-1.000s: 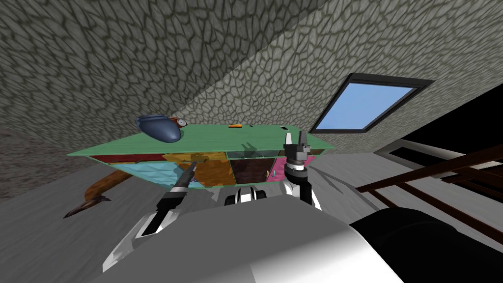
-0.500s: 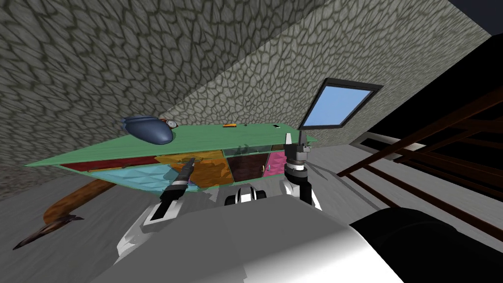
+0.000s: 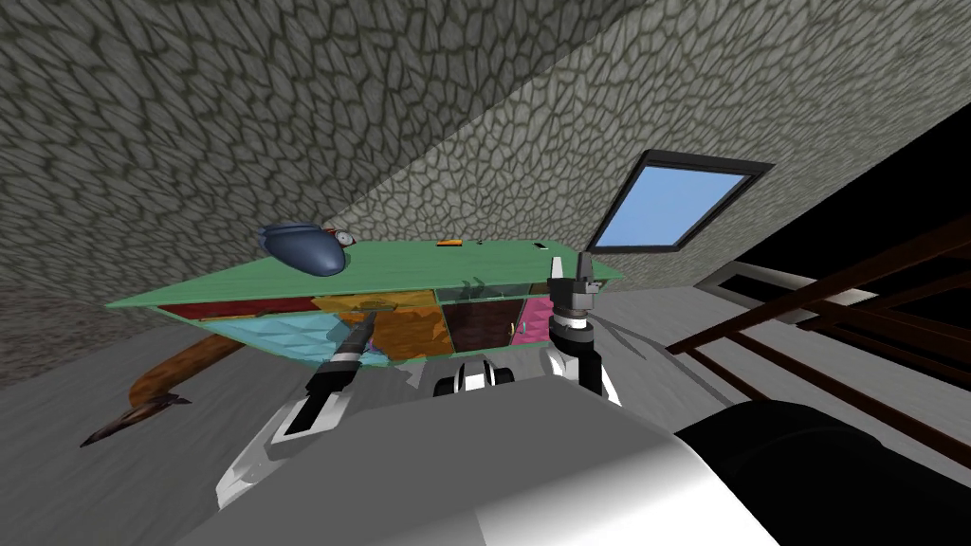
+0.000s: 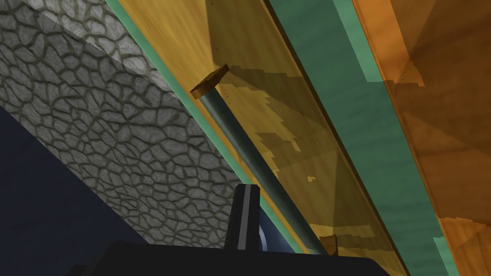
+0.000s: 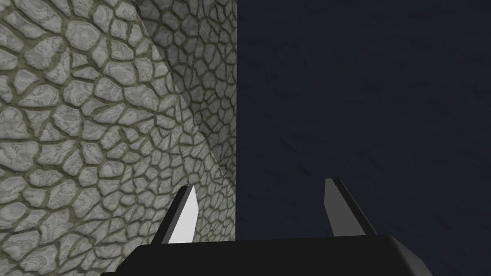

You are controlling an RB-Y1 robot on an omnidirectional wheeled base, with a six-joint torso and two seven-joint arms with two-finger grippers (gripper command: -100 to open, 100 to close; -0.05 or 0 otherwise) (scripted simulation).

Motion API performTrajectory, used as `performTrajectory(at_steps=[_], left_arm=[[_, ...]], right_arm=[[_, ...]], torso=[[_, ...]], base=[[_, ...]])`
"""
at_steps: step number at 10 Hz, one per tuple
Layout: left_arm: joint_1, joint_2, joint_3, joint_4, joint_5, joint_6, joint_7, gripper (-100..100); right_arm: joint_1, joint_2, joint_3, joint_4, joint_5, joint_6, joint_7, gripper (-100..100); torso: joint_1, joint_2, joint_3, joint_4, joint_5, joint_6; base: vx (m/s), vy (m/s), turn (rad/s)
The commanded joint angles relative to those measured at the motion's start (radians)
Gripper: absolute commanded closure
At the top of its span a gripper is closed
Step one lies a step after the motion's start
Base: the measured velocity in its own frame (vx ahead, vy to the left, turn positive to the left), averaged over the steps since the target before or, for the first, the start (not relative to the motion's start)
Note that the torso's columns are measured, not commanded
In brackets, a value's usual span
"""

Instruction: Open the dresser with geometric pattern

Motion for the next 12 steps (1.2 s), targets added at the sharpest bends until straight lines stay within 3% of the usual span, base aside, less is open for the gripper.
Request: performTrajectory(at_steps=[1,2,3,4,5,6,11,12], left_arm=[[0.052,0.013,-0.027,-0.029,-0.004,-0.047,0.018,100],[0.042,0.009,-0.022,-0.026,-0.004,-0.033,0.013,100],[0.043,0.010,-0.023,-0.027,-0.004,-0.037,0.015,-100],[0.047,0.034,-0.011,-0.057,0.003,-0.006,0.035,-100],[0.046,0.023,-0.017,-0.047,0.000,-0.020,0.024,-100],[0.047,0.025,-0.016,-0.050,0.000,-0.015,0.027,100],[0.082,0.034,-0.022,-0.078,0.001,-0.025,0.042,100],[0.105,0.056,-0.014,-0.113,0.008,-0.003,0.065,-100]], right_arm=[[0.000,0.000,0.000,0.000,0.000,0.000,0.000,0],[0.000,0.000,0.000,0.000,0.000,0.000,0.000,0],[0.000,0.000,0.000,0.000,0.000,0.000,0.000,0],[0.000,0.000,0.000,0.000,0.000,0.000,0.000,0],[0.000,0.000,0.000,0.000,0.000,0.000,0.000,0],[0.000,0.000,0.000,0.000,0.000,0.000,0.000,0],[-0.001,0.000,0.000,0.000,0.000,0.000,0.000,0],[-0.001,0.000,0.000,0.000,0.000,0.000,0.000,0]], torso=[[0.001,0.004,0.002,0.001,0.000,-0.001],[0.002,0.007,0.005,0.002,0.000,0.000],[0.002,0.010,0.006,0.003,0.001,0.000],[0.003,0.010,0.006,0.003,0.001,0.000],[0.001,0.003,0.002,0.001,0.000,0.000],[0.001,0.004,0.002,0.001,0.000,-0.001],[-0.002,0.013,0.007,0.006,-0.004,-0.002],[-0.003,0.005,0.003,0.005,-0.004,-0.001]], base=[[0.108,-0.034,0.172],[0.044,-0.016,0.026],[0.013,-0.004,-0.005],[0.113,-0.030,-0.035],[0.070,-0.017,-0.007],[0.008,-0.003,0.002],[-0.144,0.008,0.043],[-0.011,-0.016,0.016]])
